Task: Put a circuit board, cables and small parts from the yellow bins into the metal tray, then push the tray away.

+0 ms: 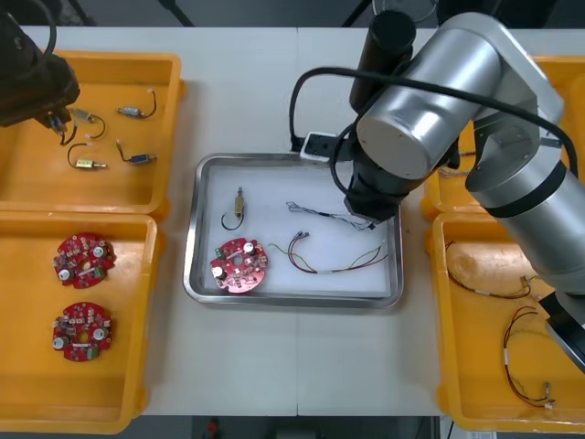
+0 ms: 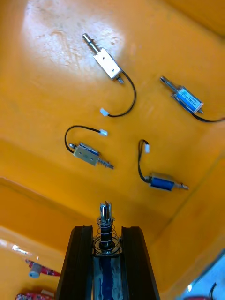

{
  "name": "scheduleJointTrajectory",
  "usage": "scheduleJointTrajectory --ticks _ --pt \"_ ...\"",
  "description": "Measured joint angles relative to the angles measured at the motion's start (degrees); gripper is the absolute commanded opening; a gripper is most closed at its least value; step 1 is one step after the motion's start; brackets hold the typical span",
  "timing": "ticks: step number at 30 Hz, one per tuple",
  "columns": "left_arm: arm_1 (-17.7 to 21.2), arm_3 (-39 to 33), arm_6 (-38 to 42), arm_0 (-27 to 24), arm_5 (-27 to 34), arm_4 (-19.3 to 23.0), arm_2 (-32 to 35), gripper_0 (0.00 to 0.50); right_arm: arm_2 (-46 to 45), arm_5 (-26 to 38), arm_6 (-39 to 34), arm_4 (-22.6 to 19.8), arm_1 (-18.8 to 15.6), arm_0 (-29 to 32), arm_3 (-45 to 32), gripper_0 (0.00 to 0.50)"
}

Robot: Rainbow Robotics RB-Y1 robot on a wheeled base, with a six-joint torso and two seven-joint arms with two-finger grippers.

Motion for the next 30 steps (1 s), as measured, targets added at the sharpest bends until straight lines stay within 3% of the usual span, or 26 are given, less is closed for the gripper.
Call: scheduleJointTrajectory --ticks 9,17,22,30 --pt "-0.49 -11.77 0.00 0.01 5.83 3.04 -0.78 0.000 -8.92 0.91 -11.00 -1.13 0.07 0.01 -2.72 0.500" --pt "-2.74 -21.55 0.47 -0.01 5.91 5.41 -7.85 0.000 -19.16 1.16 -17.77 -2.76 -0.13 3.29 -7.99 0.500" --pt "-5.47 -22.77 2.29 -0.65 5.92 6.73 -12.45 0.000 -22.44 1.16 -25.95 -3.31 -2.48 7.50 -12.13 0.500" --pt "-10.97 -19.89 3.41 -3.53 3.06 7.00 -19.39 0.000 -26.30 1.16 -29.29 -4.62 -7.01 12.12 -14.18 0.500"
